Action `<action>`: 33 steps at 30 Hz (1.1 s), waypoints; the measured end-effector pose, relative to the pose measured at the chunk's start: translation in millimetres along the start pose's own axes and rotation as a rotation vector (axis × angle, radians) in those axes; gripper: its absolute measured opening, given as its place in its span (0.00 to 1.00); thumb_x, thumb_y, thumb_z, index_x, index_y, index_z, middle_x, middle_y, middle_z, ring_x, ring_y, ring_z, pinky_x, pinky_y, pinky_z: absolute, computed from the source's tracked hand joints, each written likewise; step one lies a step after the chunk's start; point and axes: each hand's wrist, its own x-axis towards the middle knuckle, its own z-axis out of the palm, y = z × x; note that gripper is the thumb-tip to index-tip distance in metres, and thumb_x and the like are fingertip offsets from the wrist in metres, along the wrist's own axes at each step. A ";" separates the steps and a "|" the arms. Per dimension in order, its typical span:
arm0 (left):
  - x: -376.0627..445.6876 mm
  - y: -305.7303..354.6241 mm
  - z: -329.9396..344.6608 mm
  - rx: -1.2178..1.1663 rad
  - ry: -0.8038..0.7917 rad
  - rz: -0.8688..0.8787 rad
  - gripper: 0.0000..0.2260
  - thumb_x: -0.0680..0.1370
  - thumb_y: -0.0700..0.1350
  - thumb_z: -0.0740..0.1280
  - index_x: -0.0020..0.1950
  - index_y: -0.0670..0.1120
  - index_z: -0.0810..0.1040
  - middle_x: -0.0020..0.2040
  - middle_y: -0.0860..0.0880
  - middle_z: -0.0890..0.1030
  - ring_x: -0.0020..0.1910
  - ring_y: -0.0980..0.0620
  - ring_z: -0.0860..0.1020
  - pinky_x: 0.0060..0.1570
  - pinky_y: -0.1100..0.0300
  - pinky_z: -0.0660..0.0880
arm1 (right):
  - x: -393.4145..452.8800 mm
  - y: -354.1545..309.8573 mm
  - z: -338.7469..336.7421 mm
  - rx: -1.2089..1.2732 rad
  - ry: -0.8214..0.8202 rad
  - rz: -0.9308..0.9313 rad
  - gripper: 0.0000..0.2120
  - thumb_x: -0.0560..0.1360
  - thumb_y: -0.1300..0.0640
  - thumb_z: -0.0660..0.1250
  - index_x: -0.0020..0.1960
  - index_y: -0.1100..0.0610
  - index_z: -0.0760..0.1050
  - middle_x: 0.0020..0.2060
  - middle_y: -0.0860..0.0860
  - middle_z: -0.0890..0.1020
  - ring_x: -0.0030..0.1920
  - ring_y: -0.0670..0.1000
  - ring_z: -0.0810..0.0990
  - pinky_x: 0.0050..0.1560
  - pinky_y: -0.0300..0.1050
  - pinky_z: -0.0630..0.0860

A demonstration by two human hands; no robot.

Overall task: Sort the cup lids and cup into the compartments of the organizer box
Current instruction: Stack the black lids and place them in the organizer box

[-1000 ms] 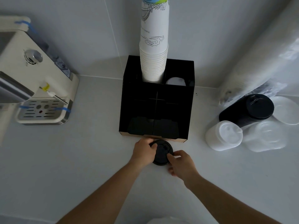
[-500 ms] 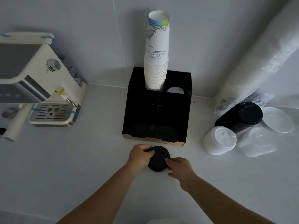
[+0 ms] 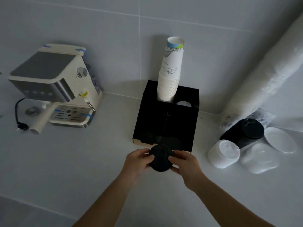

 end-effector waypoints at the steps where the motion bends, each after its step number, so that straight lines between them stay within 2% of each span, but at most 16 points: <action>1: -1.7 2.6 -0.5 -0.043 0.003 0.007 0.15 0.73 0.33 0.70 0.59 0.39 0.78 0.54 0.40 0.83 0.52 0.44 0.83 0.47 0.57 0.82 | 1.0 -4.4 1.3 -0.008 -0.003 -0.023 0.10 0.73 0.69 0.71 0.49 0.55 0.80 0.51 0.55 0.83 0.53 0.56 0.82 0.55 0.52 0.82; 4: -3.6 10.6 -2.0 -0.126 0.033 0.036 0.14 0.73 0.33 0.70 0.57 0.42 0.79 0.51 0.41 0.84 0.51 0.44 0.83 0.48 0.56 0.81 | 6.2 -20.5 6.9 -0.049 -0.017 -0.077 0.11 0.73 0.69 0.72 0.52 0.57 0.80 0.50 0.55 0.83 0.52 0.56 0.83 0.54 0.52 0.81; 6: 0.2 13.4 -3.7 -0.074 0.087 0.078 0.13 0.72 0.35 0.72 0.54 0.46 0.81 0.49 0.44 0.85 0.49 0.47 0.83 0.50 0.54 0.81 | 11.2 -31.8 11.7 -0.096 -0.040 -0.115 0.11 0.72 0.69 0.72 0.50 0.56 0.80 0.48 0.56 0.84 0.50 0.56 0.83 0.54 0.52 0.81; 9: 3.2 19.2 -5.7 -0.032 0.148 0.117 0.11 0.67 0.39 0.74 0.44 0.54 0.83 0.46 0.46 0.86 0.48 0.48 0.84 0.55 0.47 0.80 | 20.2 -45.8 18.4 -0.164 -0.067 -0.149 0.09 0.72 0.68 0.73 0.47 0.56 0.80 0.48 0.58 0.84 0.51 0.59 0.84 0.53 0.53 0.82; 12: 8.1 23.4 -9.1 -0.064 0.196 0.113 0.10 0.66 0.37 0.74 0.37 0.53 0.84 0.42 0.47 0.86 0.47 0.46 0.84 0.55 0.45 0.79 | 32.2 -56.5 25.4 -0.210 -0.091 -0.149 0.07 0.73 0.65 0.74 0.50 0.59 0.81 0.49 0.59 0.84 0.51 0.60 0.84 0.53 0.55 0.83; 15: 11.3 30.1 -10.7 -0.072 0.194 0.104 0.10 0.69 0.35 0.72 0.41 0.50 0.82 0.40 0.48 0.85 0.42 0.50 0.83 0.49 0.51 0.81 | 43.6 -67.9 33.1 -0.282 -0.090 -0.176 0.06 0.73 0.61 0.74 0.49 0.58 0.82 0.47 0.58 0.85 0.49 0.61 0.85 0.54 0.59 0.83; 18: 21.9 33.8 -13.2 -0.063 0.212 0.099 0.08 0.68 0.36 0.73 0.45 0.46 0.82 0.39 0.48 0.85 0.37 0.53 0.82 0.38 0.59 0.78 | 56.5 -79.9 40.7 -0.331 -0.110 -0.163 0.06 0.74 0.63 0.73 0.50 0.60 0.81 0.48 0.60 0.85 0.48 0.60 0.85 0.53 0.57 0.83; 24: 39.7 33.0 -8.7 -0.026 0.269 0.095 0.08 0.67 0.40 0.74 0.45 0.47 0.82 0.39 0.48 0.85 0.40 0.51 0.83 0.43 0.57 0.80 | 81.4 -100.0 52.7 -0.441 -0.144 -0.139 0.05 0.74 0.63 0.72 0.50 0.61 0.81 0.47 0.58 0.83 0.45 0.54 0.83 0.44 0.46 0.82; 28: 47.5 36.7 -1.9 0.005 0.303 0.090 0.04 0.71 0.42 0.71 0.44 0.42 0.81 0.29 0.54 0.79 0.34 0.49 0.76 0.36 0.59 0.72 | 110.9 -104.0 66.6 -0.615 -0.119 -0.173 0.07 0.74 0.59 0.72 0.52 0.57 0.81 0.49 0.55 0.84 0.52 0.55 0.82 0.56 0.54 0.81; 29: 46.1 39.0 -0.2 0.005 0.298 0.085 0.05 0.72 0.42 0.70 0.44 0.41 0.81 0.28 0.52 0.79 0.33 0.48 0.75 0.36 0.60 0.70 | 115.8 -105.7 69.4 -0.665 -0.127 -0.179 0.09 0.74 0.59 0.71 0.54 0.56 0.81 0.49 0.55 0.84 0.53 0.56 0.82 0.58 0.54 0.80; 30: 46.1 40.2 0.9 -0.013 0.288 0.067 0.08 0.74 0.44 0.68 0.48 0.41 0.81 0.32 0.49 0.81 0.36 0.47 0.78 0.37 0.60 0.70 | 119.9 -107.7 71.4 -0.714 -0.143 -0.174 0.11 0.74 0.59 0.71 0.56 0.56 0.81 0.50 0.55 0.83 0.53 0.56 0.82 0.59 0.53 0.80; 31: 47.0 41.8 0.9 -0.032 0.275 0.036 0.10 0.75 0.45 0.68 0.52 0.42 0.82 0.44 0.44 0.83 0.46 0.43 0.81 0.40 0.60 0.71 | 123.7 -110.4 73.5 -0.762 -0.164 -0.157 0.13 0.73 0.60 0.71 0.57 0.56 0.80 0.51 0.56 0.83 0.53 0.57 0.82 0.58 0.52 0.79; 32: 49.1 42.1 0.5 -0.041 0.257 0.009 0.10 0.75 0.46 0.67 0.54 0.45 0.82 0.46 0.41 0.83 0.47 0.44 0.81 0.43 0.59 0.72 | 128.1 -112.9 75.7 -0.806 -0.186 -0.135 0.15 0.72 0.62 0.72 0.58 0.56 0.80 0.51 0.57 0.83 0.54 0.58 0.82 0.57 0.51 0.79; 33: 51.8 41.9 -0.2 -0.049 0.238 -0.001 0.06 0.76 0.46 0.66 0.50 0.48 0.81 0.47 0.38 0.82 0.46 0.43 0.81 0.44 0.57 0.71 | 132.1 -115.0 77.6 -0.850 -0.211 -0.111 0.17 0.70 0.63 0.72 0.58 0.55 0.80 0.51 0.58 0.83 0.55 0.59 0.82 0.57 0.52 0.79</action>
